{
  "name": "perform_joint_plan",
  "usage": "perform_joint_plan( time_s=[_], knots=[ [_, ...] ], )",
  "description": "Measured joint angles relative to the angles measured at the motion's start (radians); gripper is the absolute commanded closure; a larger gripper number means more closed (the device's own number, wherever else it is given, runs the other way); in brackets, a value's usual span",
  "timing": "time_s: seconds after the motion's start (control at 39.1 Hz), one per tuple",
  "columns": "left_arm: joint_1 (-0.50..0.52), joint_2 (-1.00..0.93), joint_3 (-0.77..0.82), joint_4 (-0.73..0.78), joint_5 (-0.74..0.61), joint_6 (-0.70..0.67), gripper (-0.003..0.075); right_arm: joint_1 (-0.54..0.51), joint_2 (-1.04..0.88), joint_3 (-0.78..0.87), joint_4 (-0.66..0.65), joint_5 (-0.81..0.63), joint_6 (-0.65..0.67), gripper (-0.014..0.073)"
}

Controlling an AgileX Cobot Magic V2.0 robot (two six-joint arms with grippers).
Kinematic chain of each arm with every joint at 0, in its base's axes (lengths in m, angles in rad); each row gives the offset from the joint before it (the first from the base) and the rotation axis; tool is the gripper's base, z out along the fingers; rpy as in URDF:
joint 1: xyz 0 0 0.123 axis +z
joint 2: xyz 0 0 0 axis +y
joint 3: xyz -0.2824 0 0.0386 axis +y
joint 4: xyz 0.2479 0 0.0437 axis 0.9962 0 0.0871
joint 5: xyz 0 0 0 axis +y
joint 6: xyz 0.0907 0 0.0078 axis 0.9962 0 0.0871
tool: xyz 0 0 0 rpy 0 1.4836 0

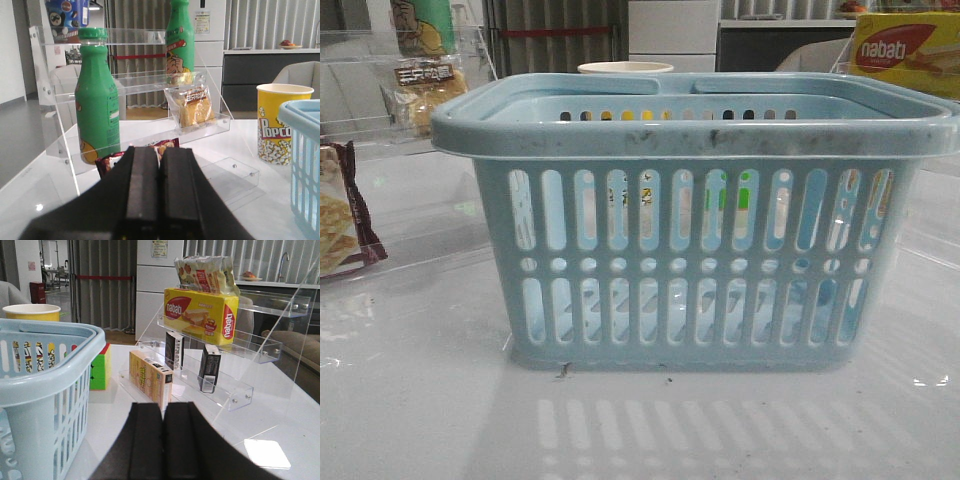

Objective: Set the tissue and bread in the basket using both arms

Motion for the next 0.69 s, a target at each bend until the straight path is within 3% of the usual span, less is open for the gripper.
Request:
perform_joint_plan(
  time_s=[0.13,0.31,0.69],
  knots=[
    [0.0,0.0,-0.028,0.0,-0.01,0.0,0.0629,0.0,0.0,-0.015,0.0,0.026,0.0,0.054],
    [0.0,0.0,-0.165,0.0,0.029,0.0,0.0629,0.0,0.0,-0.166,0.0,0.125,0.002,0.054],
    [0.0,0.239,-0.538,0.044,0.318,0.0,0.0629,0.0,0.201,-0.547,0.0,0.393,0.002,0.054]
  ],
)
